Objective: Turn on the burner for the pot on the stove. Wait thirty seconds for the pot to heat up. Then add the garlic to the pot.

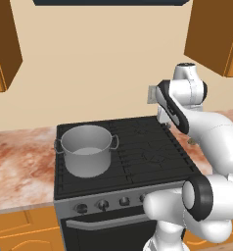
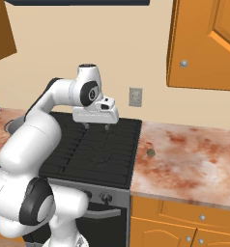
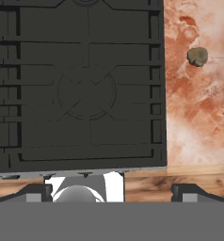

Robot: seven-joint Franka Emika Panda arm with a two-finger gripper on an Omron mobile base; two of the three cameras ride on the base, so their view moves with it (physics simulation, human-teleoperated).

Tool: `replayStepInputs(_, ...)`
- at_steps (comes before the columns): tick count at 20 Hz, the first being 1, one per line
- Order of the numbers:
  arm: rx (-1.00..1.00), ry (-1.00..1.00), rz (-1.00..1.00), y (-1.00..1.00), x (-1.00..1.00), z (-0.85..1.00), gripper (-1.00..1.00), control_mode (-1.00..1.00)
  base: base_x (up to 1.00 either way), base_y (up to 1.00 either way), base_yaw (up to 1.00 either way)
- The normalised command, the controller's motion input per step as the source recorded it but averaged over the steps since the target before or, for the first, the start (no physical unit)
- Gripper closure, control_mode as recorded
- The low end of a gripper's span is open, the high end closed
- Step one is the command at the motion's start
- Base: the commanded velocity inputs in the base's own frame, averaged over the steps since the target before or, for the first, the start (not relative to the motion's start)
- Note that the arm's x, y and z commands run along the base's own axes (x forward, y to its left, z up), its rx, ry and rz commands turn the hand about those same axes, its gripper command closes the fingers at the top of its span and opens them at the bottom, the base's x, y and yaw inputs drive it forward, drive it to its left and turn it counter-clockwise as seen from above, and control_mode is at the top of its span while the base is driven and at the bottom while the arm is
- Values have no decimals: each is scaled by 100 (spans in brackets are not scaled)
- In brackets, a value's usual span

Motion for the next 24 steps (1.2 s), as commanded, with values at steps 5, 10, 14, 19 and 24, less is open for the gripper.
replayStepInputs(5, 0, 0, 0, 0, 0, 0, -100, -100, 0, 0, 0)
replayStepInputs(10, 0, 0, 0, 0, 0, 0, -100, -100, 0, 0, 0)
replayStepInputs(14, 0, 0, 0, 0, 0, 0, -100, -100, 0, 0, 0)
replayStepInputs(19, 0, 0, 0, 0, 0, 0, -100, -100, 0, 0, 0)
replayStepInputs(24, 0, 0, 0, 0, 0, 0, -100, -100, 0, 0, 0)
